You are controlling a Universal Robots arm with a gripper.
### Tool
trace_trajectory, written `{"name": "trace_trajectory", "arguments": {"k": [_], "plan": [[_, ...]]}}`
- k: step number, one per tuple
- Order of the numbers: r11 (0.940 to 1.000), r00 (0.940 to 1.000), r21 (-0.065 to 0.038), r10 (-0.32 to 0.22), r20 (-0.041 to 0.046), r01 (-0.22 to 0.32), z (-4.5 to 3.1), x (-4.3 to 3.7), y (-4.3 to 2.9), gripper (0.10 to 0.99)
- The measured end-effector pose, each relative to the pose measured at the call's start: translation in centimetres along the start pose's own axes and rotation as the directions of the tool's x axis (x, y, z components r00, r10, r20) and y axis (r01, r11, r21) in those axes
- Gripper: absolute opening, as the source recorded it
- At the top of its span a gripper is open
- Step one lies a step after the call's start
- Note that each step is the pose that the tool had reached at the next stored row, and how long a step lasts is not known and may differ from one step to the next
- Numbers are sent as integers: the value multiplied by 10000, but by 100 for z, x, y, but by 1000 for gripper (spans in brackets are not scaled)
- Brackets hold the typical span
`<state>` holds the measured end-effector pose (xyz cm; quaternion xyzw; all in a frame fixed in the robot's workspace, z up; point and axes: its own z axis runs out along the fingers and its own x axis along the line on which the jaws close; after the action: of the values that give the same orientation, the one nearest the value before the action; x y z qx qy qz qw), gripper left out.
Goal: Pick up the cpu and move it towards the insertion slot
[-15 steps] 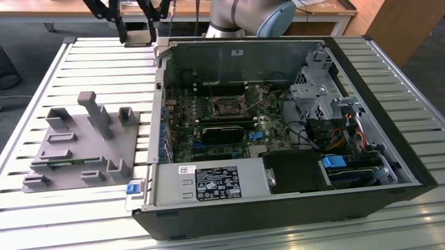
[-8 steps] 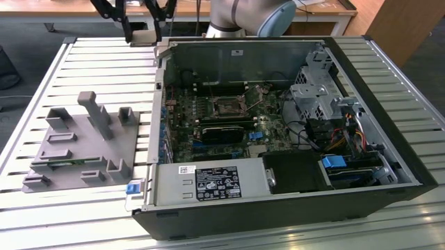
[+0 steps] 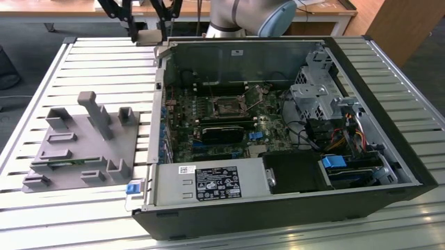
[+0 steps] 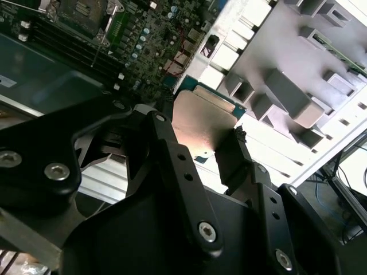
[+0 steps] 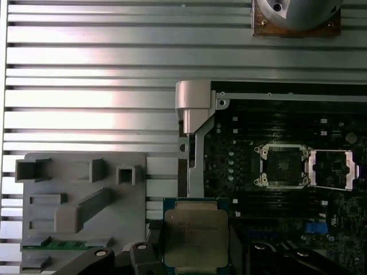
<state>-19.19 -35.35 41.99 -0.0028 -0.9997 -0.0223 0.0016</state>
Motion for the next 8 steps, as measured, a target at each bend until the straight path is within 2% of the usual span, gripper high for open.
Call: {"name": "trace_trajectory", "arguments": {"k": [8], "plan": [[10000,10000,0,0,0,0,0,-82,8,541]]}}
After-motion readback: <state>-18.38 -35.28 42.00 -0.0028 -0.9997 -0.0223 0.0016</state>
